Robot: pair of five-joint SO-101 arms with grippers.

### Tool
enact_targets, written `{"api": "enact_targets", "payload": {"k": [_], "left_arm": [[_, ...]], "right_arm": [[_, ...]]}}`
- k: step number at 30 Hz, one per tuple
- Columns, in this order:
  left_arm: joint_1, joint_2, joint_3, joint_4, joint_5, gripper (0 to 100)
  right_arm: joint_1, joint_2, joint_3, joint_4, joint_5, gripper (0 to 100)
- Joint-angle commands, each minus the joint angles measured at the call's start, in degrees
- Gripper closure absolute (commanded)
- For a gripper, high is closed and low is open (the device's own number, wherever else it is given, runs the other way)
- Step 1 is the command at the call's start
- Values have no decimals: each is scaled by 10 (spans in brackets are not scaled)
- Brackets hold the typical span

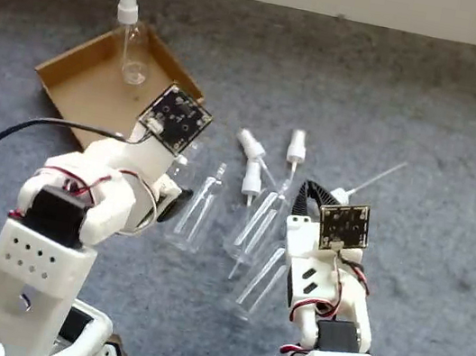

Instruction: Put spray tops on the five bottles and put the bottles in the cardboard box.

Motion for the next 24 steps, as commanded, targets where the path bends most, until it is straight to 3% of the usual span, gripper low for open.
{"api": "enact_targets", "payload": {"k": [1, 10, 24], "left_arm": [[10, -80, 72, -73, 68, 854], [11, -298, 306, -252, 68, 854], [15, -478, 479, -353, 71, 854]], "right_arm": [[-8, -7, 63, 0, 8, 987], [-9, -7, 63, 0, 8, 987], [-10, -7, 63, 0, 8, 987]]}}
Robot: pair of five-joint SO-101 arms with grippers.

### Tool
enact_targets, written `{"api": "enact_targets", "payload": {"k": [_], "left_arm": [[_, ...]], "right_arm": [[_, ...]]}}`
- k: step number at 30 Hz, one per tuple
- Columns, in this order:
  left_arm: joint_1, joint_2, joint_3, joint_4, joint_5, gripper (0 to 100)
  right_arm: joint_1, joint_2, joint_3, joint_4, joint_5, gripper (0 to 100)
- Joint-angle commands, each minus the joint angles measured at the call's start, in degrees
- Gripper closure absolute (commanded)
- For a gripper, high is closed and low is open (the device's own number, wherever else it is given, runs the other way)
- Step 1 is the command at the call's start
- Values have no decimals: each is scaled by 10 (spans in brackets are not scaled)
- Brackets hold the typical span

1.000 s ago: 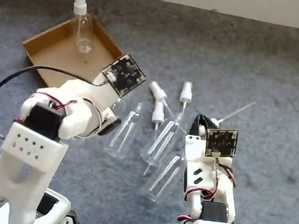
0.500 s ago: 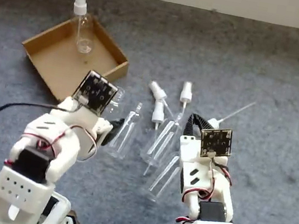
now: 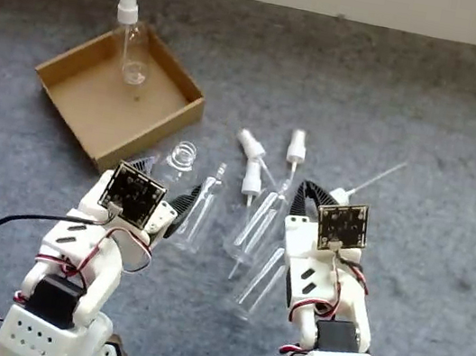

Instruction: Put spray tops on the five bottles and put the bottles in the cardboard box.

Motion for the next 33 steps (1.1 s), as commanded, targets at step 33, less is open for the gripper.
{"api": "enact_targets", "payload": {"k": [33], "left_arm": [[10, -80, 126, -188, 7, 854]], "right_arm": [[-4, -7, 63, 0, 9, 987]]}}
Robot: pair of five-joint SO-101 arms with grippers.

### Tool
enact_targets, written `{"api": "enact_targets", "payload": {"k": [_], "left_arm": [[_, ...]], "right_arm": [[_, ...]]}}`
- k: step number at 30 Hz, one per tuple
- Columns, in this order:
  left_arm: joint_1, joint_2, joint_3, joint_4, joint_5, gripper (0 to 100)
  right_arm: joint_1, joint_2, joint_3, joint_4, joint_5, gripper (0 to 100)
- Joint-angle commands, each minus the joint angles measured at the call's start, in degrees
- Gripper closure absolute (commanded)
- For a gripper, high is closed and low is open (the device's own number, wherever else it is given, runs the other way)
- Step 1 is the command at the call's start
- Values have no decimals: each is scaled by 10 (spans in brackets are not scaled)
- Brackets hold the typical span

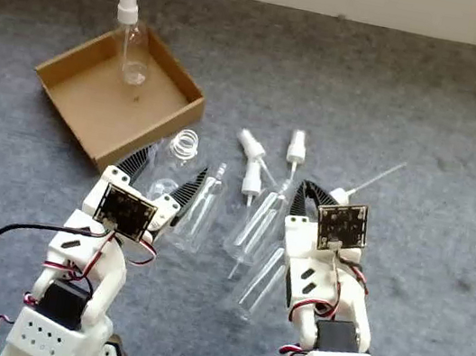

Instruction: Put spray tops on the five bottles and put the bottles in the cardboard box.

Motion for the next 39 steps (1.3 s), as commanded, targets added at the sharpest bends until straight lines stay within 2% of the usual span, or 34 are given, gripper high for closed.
{"api": "enact_targets", "payload": {"k": [1, 4, 7, 15, 25, 29, 39], "left_arm": [[9, -10, 13, -16, 7, 854], [8, -10, 13, -15, 7, 854], [7, -10, 13, -4, 7, 854], [6, -10, 13, 3, 7, 854], [8, -10, 13, 17, 7, 854], [8, -10, 13, 17, 7, 854], [7, -10, 13, 18, 7, 854]], "right_arm": [[-4, -7, 61, 3, 7, 987], [3, -7, 58, 16, 6, 987], [24, -7, 26, 76, 4, 983], [26, -3, -210, 336, 7, 982], [26, 7, -458, 433, 7, 981], [43, 95, -513, 431, 6, 981], [51, 459, -678, 429, 2, 981]]}}
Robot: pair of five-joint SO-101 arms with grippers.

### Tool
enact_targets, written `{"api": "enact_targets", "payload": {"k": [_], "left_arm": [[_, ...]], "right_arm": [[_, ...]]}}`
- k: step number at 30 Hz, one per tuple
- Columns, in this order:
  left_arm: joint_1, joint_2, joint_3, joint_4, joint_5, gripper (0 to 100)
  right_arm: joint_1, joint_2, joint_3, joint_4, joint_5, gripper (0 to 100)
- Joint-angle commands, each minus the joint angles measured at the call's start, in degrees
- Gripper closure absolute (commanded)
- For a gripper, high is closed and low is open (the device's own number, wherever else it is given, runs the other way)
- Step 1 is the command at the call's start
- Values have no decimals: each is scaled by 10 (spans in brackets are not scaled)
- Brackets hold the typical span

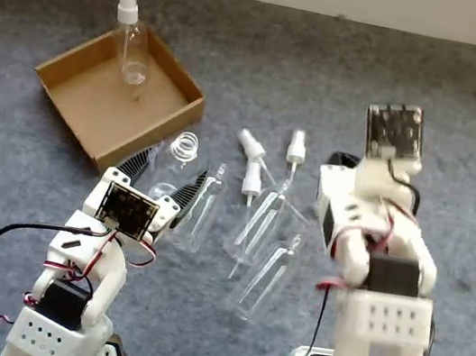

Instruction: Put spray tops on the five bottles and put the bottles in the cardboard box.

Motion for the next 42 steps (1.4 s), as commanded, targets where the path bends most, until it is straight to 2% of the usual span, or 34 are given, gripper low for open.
{"api": "enact_targets", "payload": {"k": [1, 9, 13, 18, 20, 29, 36, 42], "left_arm": [[7, -10, 13, 0, 7, 854], [9, -10, 13, 0, 7, 854], [9, -10, 13, 0, 6, 854], [9, -10, 13, 0, 6, 854], [9, -10, 13, 0, 6, 854], [9, -10, 13, 1, 6, 854], [9, -10, 13, 1, 6, 854], [9, -10, 13, 1, 6, 854]], "right_arm": [[7, 124, -109, -1, 0, 981], [7, 364, -268, 6, 0, 981], [7, 470, -368, 62, 0, 979], [-9, 602, -525, 138, -40, 861], [-28, 656, -588, 167, -33, 819], [-54, 885, -848, 230, -89, 816], [-54, 1033, -1014, 306, -90, 815], [-54, 1098, -1112, 374, -89, 815]]}}
